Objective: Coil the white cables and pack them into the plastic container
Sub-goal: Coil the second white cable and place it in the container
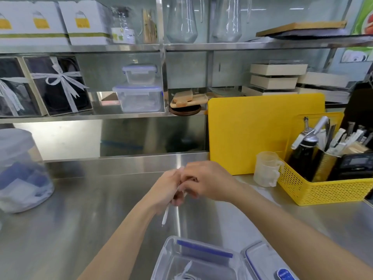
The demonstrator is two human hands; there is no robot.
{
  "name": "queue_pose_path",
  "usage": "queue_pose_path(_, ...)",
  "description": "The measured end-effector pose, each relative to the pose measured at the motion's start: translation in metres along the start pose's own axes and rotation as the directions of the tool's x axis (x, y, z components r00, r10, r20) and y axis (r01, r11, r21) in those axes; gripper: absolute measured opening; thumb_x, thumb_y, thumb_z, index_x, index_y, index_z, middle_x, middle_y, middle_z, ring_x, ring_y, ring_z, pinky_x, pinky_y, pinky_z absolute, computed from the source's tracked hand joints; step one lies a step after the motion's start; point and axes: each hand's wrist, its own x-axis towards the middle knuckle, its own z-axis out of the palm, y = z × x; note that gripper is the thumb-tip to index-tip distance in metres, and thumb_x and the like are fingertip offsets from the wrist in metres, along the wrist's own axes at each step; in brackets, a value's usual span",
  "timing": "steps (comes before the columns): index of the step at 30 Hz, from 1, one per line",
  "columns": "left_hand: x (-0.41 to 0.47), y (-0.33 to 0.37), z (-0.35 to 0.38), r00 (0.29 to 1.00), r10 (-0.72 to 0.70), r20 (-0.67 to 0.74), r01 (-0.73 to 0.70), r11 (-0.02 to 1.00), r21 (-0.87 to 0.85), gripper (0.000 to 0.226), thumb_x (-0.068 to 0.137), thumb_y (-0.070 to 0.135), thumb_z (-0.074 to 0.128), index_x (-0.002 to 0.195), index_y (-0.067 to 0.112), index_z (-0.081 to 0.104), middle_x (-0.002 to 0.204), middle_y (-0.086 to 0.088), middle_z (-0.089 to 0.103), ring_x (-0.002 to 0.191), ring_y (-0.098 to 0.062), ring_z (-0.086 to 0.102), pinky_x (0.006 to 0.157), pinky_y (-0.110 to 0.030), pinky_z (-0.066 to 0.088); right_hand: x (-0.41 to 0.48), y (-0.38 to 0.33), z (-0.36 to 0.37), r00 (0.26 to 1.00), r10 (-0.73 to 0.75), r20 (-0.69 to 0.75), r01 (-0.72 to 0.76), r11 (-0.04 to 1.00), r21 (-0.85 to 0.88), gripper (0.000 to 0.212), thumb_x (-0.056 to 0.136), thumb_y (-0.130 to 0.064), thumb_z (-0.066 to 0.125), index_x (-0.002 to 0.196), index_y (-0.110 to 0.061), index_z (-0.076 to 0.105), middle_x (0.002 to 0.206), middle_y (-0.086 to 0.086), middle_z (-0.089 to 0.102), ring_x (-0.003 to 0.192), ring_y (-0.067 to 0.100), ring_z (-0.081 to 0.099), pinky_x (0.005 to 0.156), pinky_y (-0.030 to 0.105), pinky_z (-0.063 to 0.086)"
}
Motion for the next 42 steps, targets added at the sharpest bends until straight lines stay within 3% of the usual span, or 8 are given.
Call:
queue_pose_path(6,-0.005,0.002,-0.009,0.982,-0.087,0.166,0.108,0.987,-0.122,0.052,0.099,0.04,0.03,0.055,0.022,0.05,0.036,0.005,0.03,0.033,-0.008,0.017,0.034,-0.016,0.019,-0.006,0.032,0.003,0.963,0.268,0.023,-0.268,0.949,0.169,0.044,0.079,-0.044,0.063,0.116,-0.021,0.057,0.105,-0.006,0.06,0.092,0.01,0.052,0.076,0.025,0.044)
queue_pose_path(11,-0.005,0.006,-0.019,0.948,-0.129,0.291,0.214,0.935,-0.283,0.046,0.092,0.042,0.042,0.054,0.017,0.05,0.035,0.009,0.026,0.029,-0.005,0.015,0.03,-0.015,0.019,-0.018,0.037,0.004,0.94,0.245,0.239,-0.341,0.725,0.598,0.025,0.087,-0.04,0.052,0.092,-0.02,0.067,0.053,-0.021,0.055,0.045,-0.002,0.045,0.043,0.01,0.035)
queue_pose_path(15,-0.001,0.007,-0.018,0.961,-0.119,0.249,0.2,0.923,-0.328,0.047,0.093,0.042,0.043,0.054,0.016,0.05,0.035,0.009,0.027,0.028,-0.005,0.017,0.031,-0.013,0.022,-0.022,0.036,0.012,0.952,0.183,0.245,-0.306,0.557,0.773,0.024,0.08,-0.055,0.051,0.079,-0.035,0.065,0.052,-0.011,0.044,0.043,0.006,0.032,0.04,0.016,0.028)
queue_pose_path(19,0.004,0.006,-0.015,0.991,-0.107,0.079,0.128,0.924,-0.361,0.047,0.093,0.04,0.048,0.054,0.015,0.056,0.037,0.007,0.028,0.03,-0.006,0.019,0.032,-0.013,0.021,-0.017,0.037,0.019,0.934,0.329,0.143,-0.319,0.579,0.751,0.025,0.085,-0.041,0.055,0.074,-0.022,0.066,0.073,0.003,0.045,0.045,0.008,0.036,0.041,0.019,0.031)
queue_pose_path(27,0.005,-0.011,-0.01,0.98,-0.01,-0.197,-0.059,0.939,-0.34,0.024,0.093,0.011,0.052,0.085,0.003,0.073,0.049,0.003,0.041,0.037,-0.004,0.026,0.033,-0.014,0.025,-0.014,0.037,0.031,0.876,0.446,0.182,-0.433,0.563,0.704,0.028,0.092,-0.03,0.051,0.067,-0.024,0.064,0.046,-0.006,0.043,0.043,0.01,0.034,0.041,0.02,0.03)
queue_pose_path(31,0.008,-0.015,-0.02,0.937,-0.029,-0.348,-0.089,0.944,-0.317,0.024,0.091,0.007,0.055,0.077,0.006,0.075,0.044,0.005,0.041,0.035,-0.004,0.027,0.032,-0.014,0.025,-0.02,0.045,0.022,0.85,0.442,0.287,-0.525,0.671,0.524,0.024,0.09,-0.027,0.053,0.072,-0.02,0.067,0.07,-0.001,0.059,0.066,0.009,0.051,0.064,0.023,0.04)
queue_pose_path(34,0.011,-0.021,-0.026,0.915,-0.046,-0.4,-0.082,0.951,-0.298,0.026,0.09,0.006,0.056,0.073,0.008,0.075,0.042,0.006,0.04,0.035,-0.005,0.026,0.033,-0.013,0.024,-0.027,0.053,0.01,0.75,0.437,0.496,-0.628,0.706,0.327,0.019,0.089,-0.025,0.056,0.079,-0.012,0.066,0.066,0.002,0.051,0.058,0.01,0.044,0.055,0.022,0.037)
queue_pose_path(42,0.015,-0.037,-0.012,0.912,-0.133,-0.387,-0.026,0.925,-0.379,0.026,0.09,0.004,0.055,0.072,0.007,0.074,0.045,0.003,0.039,0.035,-0.005,0.025,0.031,-0.015,0.024,-0.012,0.037,0.002,0.879,0.463,0.115,-0.234,0.208,0.95,0.012,0.088,0.001,0.051,0.077,0.001,0.057,0.052,0.004,0.066,0.045,0.012,0.061,0.05,0.016,0.052)
